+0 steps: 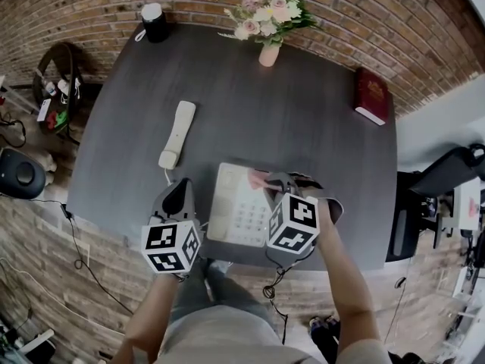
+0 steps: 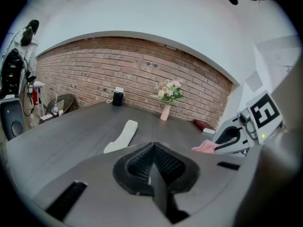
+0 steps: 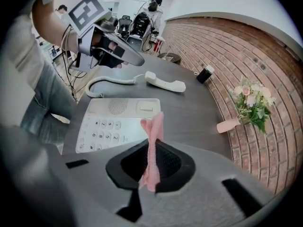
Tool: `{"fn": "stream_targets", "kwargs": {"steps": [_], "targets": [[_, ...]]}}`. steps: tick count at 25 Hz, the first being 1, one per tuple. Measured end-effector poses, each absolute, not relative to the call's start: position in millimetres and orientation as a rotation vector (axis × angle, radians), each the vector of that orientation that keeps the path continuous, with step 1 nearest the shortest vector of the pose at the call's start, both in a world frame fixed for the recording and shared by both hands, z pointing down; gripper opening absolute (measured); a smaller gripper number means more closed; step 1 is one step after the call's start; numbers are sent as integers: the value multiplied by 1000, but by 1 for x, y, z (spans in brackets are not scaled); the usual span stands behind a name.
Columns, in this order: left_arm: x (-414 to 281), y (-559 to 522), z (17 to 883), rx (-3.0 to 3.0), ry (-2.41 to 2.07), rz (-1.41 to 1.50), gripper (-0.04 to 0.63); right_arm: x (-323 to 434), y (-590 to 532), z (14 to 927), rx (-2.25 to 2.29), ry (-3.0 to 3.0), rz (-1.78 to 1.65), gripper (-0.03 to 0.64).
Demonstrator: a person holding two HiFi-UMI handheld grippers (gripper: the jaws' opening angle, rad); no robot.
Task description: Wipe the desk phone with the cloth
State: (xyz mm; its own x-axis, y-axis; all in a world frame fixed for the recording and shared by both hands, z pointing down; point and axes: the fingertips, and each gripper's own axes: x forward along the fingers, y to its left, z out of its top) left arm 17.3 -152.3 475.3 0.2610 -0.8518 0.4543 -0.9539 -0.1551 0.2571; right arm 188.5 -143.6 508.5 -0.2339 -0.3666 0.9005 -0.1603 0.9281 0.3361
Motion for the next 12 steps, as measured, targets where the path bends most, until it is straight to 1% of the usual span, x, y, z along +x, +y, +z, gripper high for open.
{"fn": "stream_targets", "kwargs": {"steps": [12], "targets": [[19, -147, 479, 2054, -1620, 291, 3, 188, -139, 516, 400, -1817, -180, 21]]}}
